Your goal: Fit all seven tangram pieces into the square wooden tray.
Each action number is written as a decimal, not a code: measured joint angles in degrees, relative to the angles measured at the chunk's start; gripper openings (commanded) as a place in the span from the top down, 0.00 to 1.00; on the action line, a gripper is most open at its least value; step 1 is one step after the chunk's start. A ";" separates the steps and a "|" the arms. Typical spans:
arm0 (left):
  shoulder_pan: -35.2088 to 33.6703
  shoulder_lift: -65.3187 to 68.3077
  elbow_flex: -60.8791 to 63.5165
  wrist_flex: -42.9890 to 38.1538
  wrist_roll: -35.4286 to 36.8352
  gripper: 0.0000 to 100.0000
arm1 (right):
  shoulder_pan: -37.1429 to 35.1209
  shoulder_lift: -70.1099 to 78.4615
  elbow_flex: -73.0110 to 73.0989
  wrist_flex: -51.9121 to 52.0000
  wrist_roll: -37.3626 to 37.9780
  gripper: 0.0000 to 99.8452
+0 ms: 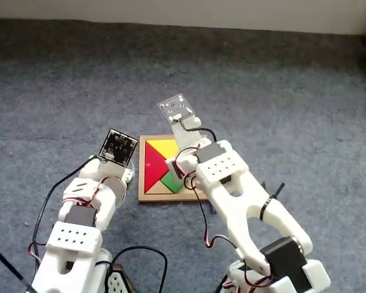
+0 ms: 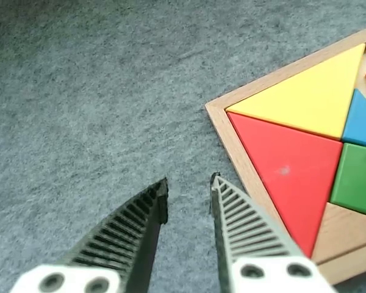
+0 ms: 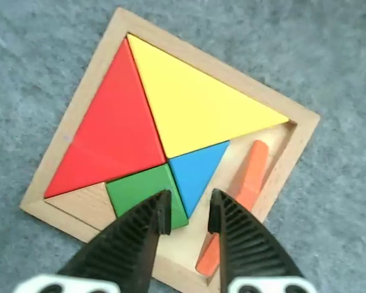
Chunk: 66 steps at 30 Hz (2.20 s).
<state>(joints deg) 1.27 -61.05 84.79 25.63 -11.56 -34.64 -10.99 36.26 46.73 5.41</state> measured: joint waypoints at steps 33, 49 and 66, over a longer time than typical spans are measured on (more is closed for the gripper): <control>-2.20 0.00 0.00 0.00 0.00 0.87 | 7.56 0.18 6.77 -8.88 0.26 0.99; -2.20 0.00 0.00 0.00 0.00 0.87 | 5.54 2.46 7.12 -8.88 0.26 0.99; -2.20 0.00 0.00 0.00 0.00 0.87 | 6.42 14.33 -3.08 -9.32 0.26 0.99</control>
<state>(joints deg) -0.92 -61.05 84.79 25.63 -11.56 -28.22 3.34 33.19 37.41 5.67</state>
